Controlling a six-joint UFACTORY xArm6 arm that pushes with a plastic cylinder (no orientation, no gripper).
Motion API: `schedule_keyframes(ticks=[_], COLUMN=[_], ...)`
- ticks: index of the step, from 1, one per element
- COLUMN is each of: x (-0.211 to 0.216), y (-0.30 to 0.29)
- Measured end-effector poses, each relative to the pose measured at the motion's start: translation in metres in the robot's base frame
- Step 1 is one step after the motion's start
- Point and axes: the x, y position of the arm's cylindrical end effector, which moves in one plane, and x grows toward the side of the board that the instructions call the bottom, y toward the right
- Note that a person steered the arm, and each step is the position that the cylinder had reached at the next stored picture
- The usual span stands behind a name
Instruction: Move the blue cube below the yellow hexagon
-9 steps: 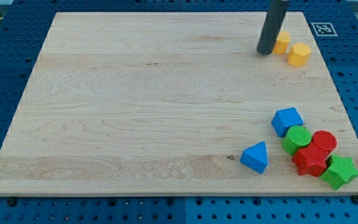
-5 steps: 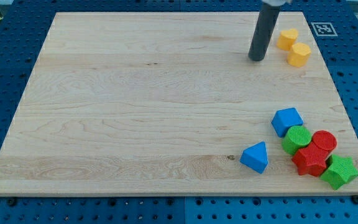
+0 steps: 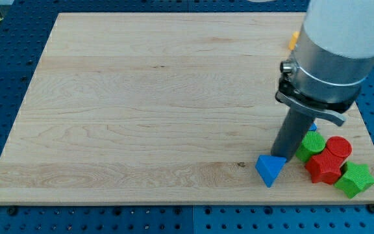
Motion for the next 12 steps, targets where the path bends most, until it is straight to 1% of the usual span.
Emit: schedule_keyframes(ticks=[2,3,4,6,8,9,11,12], x=[0.001,0.001,-0.001,-0.017,-0.044,-0.047,-0.030,-0.032], y=[0.032,0.031,0.011,0.011,0.011,0.016,0.042,0.043])
